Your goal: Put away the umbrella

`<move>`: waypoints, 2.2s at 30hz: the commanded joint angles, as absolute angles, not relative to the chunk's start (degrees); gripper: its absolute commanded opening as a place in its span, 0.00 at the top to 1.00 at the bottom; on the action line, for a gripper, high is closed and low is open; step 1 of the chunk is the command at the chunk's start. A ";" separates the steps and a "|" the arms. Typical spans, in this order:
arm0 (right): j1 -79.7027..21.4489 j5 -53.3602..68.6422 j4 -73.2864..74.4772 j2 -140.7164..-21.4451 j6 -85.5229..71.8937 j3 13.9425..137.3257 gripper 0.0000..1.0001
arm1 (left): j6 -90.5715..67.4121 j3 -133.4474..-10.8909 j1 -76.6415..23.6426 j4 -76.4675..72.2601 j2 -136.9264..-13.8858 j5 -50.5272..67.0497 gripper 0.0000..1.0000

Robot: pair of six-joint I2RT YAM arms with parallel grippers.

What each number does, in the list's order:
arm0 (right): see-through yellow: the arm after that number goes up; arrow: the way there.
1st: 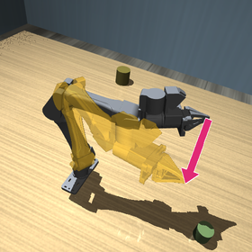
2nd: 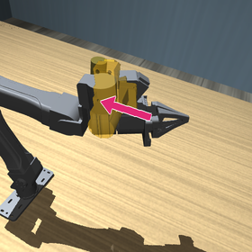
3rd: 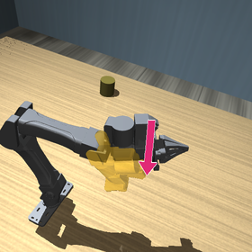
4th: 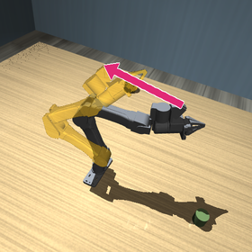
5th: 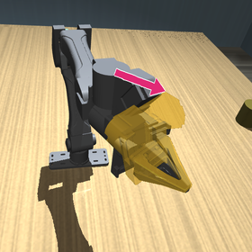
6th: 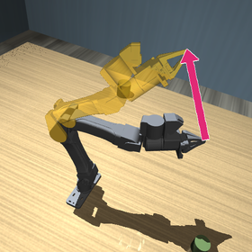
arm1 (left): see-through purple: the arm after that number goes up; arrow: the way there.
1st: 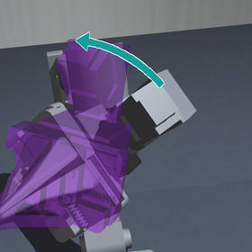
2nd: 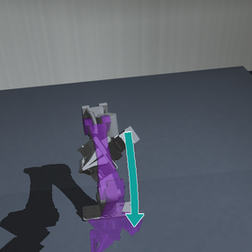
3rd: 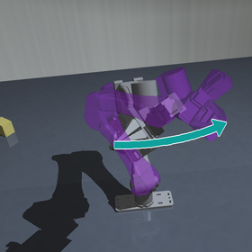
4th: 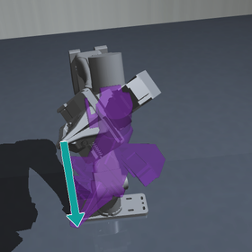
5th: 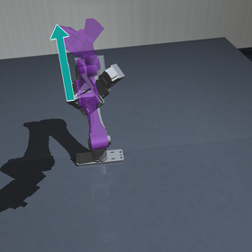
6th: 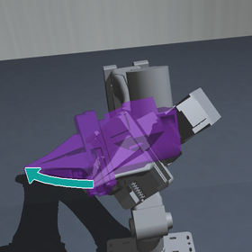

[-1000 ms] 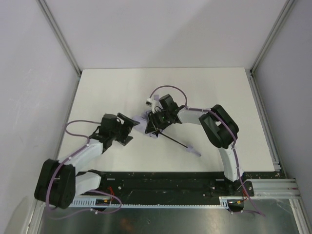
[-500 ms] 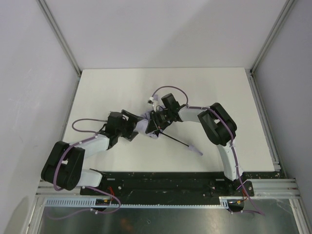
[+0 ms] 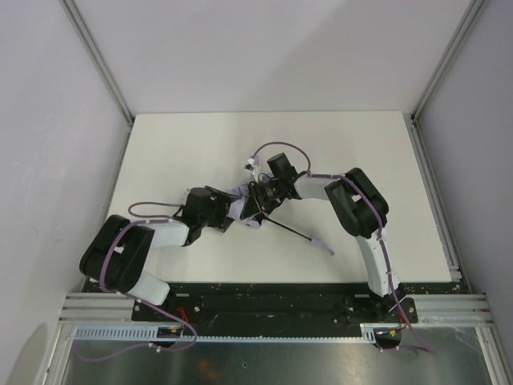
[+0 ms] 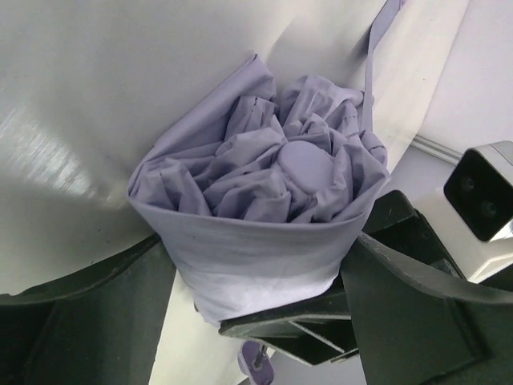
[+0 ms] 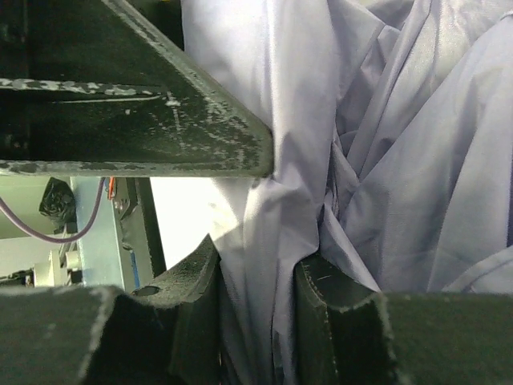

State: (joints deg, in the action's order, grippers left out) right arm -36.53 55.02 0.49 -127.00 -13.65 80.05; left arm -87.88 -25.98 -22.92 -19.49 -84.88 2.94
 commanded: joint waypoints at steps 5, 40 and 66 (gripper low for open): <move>-37.17 52.84 11.85 -132.61 -13.33 76.97 1.00 | -87.08 -26.22 -24.26 -18.93 -90.60 -1.80 0.40; -59.17 -10.67 3.98 -97.89 15.38 65.77 0.10 | -87.37 -21.04 -24.23 -20.31 -84.70 5.02 1.00; -58.49 -7.72 3.45 -113.25 14.53 64.99 0.99 | -85.22 -26.16 -22.68 -4.74 -76.54 4.50 0.66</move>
